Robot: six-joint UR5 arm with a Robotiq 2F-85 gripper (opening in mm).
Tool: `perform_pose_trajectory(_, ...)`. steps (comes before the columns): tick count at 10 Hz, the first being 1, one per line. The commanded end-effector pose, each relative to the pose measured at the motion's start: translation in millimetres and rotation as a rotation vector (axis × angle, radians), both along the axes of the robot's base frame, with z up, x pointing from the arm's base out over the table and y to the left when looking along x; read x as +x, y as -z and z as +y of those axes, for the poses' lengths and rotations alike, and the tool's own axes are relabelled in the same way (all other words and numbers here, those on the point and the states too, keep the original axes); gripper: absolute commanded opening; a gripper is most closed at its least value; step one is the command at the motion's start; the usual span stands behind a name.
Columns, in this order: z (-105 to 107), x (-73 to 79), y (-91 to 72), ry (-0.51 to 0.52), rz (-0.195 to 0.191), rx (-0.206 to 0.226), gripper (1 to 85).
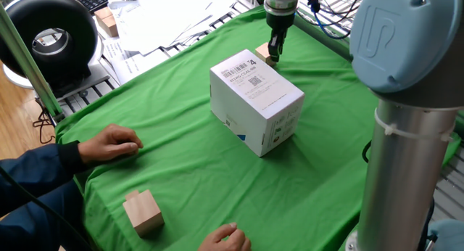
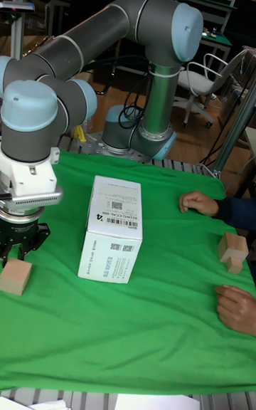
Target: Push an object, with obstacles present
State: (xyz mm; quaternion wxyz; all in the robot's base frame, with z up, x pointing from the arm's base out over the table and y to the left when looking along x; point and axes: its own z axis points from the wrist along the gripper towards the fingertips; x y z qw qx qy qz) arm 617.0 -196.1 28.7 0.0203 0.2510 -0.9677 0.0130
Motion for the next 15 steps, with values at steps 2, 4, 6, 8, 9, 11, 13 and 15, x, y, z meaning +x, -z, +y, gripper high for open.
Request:
perform_pose_trajectory(2, 20.2, 8.3, -5.2, 0.02, -0.006, 0.045, 35.0)
perform_pose_trajectory(4, 25.7, 12.3, -8.9, 0.026, -0.004, 0.039, 35.0)
perform_pose_trajectory(6, 33.5, 15.9, -12.0, 0.04, 0.001, 0.037, 35.0)
perform_pose_trajectory(8, 43.5, 21.8, -14.3, 0.052, 0.001, 0.038, 35.0)
perform_pose_trajectory(9, 50.5, 26.1, -14.2, 0.06, 0.001, 0.039, 35.0)
perform_pose_trajectory(11, 62.6, 32.4, -12.1, 0.07, 0.0, 0.051, 35.0)
perform_pose_trajectory(13, 70.4, 35.9, -11.5, 0.081, 0.001, 0.054, 35.0)
perform_pose_trajectory(15, 64.5, 36.3, -15.0, 0.075, 0.004, 0.045, 34.7)
